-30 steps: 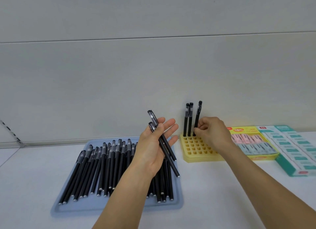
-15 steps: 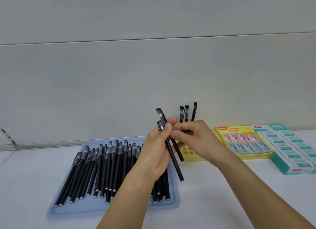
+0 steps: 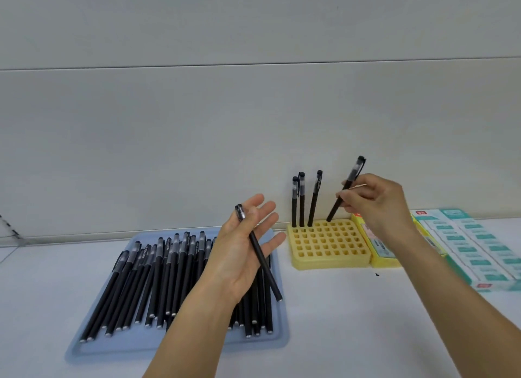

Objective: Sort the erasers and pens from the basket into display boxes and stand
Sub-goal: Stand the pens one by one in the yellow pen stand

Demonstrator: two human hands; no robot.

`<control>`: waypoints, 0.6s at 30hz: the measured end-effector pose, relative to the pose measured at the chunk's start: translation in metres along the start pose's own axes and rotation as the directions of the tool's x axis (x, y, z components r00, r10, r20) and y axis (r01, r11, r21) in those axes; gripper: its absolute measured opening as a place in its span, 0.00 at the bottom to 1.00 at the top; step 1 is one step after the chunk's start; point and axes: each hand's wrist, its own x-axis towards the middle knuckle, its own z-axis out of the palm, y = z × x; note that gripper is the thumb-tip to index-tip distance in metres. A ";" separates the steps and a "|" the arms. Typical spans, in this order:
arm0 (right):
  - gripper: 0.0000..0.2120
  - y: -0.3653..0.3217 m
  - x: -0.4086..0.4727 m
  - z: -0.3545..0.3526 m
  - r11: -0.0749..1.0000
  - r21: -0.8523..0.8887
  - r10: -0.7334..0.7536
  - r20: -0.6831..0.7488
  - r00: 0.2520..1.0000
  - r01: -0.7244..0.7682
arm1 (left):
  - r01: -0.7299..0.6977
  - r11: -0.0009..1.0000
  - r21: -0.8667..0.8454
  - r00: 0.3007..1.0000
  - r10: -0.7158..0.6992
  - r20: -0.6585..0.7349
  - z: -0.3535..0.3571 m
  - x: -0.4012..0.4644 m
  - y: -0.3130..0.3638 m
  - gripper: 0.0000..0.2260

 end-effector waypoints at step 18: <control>0.16 0.010 -0.008 0.022 0.915 -0.400 -0.058 -0.016 0.998 0.046 | -0.037 0.999 0.001 0.997 0.037 -0.067 0.001 -0.003 0.004 0.13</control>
